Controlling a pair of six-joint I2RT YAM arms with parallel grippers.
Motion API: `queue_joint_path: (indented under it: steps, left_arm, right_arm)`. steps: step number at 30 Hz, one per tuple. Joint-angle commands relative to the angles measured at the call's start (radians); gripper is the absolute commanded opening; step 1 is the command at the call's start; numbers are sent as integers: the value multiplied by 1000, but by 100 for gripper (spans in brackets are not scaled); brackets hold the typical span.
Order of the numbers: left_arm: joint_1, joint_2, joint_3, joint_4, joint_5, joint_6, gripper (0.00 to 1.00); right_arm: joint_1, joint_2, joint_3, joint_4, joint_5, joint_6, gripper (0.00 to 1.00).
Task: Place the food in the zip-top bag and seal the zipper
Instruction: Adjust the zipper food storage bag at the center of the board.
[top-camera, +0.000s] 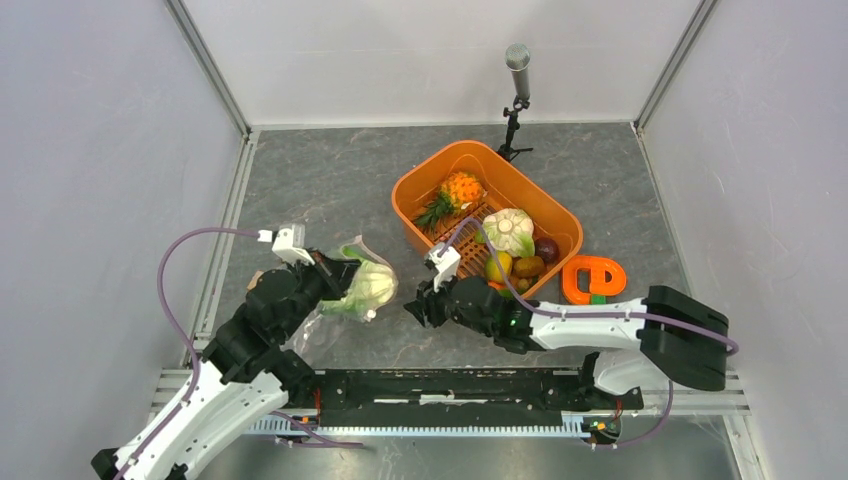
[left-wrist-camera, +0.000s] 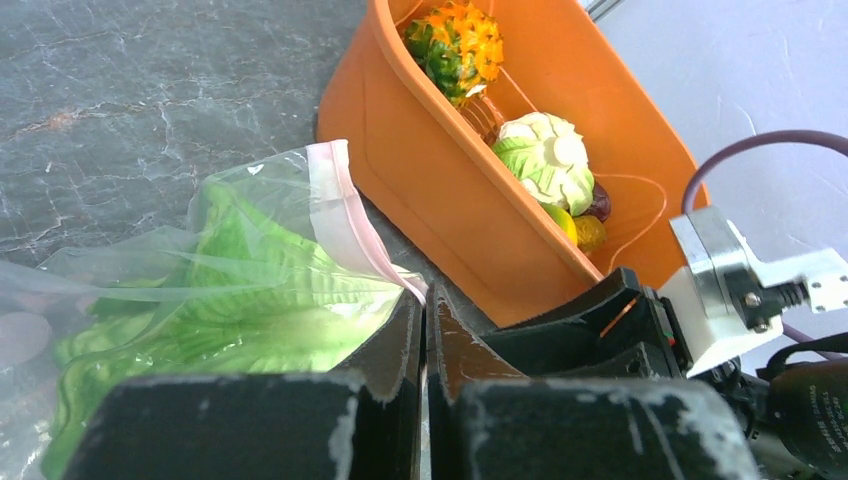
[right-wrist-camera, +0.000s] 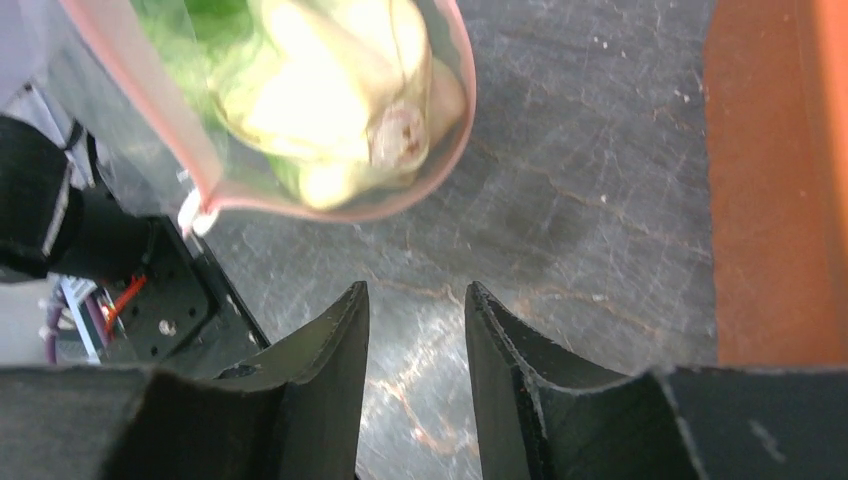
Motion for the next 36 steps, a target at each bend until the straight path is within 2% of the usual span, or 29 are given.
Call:
queue_joint_path:
  steps: [1, 5, 11, 15, 19, 22, 24, 29, 31, 33, 36]
  left_arm:
    - [-2, -35, 31, 17, -11, -14, 2]
    - [-2, -61, 37, 4, -7, -26, 2]
    - [-2, -87, 65, 8, -9, -23, 2]
    - [-2, -81, 74, 16, -8, -16, 2]
    - [-2, -82, 71, 40, 4, -24, 2]
    - [-2, -80, 76, 47, 6, -25, 2]
    - [-2, -79, 81, 43, 5, -25, 2]
    - [-2, -79, 85, 54, 12, -33, 2]
    - [-2, -77, 87, 62, 19, -35, 2]
    - [-2, -74, 90, 58, 21, -34, 2]
    - [-2, -84, 95, 50, 19, -38, 2]
  right_arm:
    - [-1, 52, 89, 124, 74, 62, 45]
    - [-25, 113, 101, 194, 97, 126, 45]
    - [-83, 160, 113, 258, -2, 172, 34]
    - [-87, 178, 118, 337, -83, 157, 35]
    - [-87, 217, 161, 288, -112, 160, 37]
    - [-87, 234, 162, 320, -150, 161, 37]
    - [-87, 246, 167, 337, -187, 146, 33]
    - [-87, 310, 306, 126, -211, 71, 33]
    - [-87, 318, 302, 137, -211, 65, 31]
    - [-86, 314, 291, 162, -210, 50, 17]
    - [-87, 303, 304, 138, -181, 13, 11]
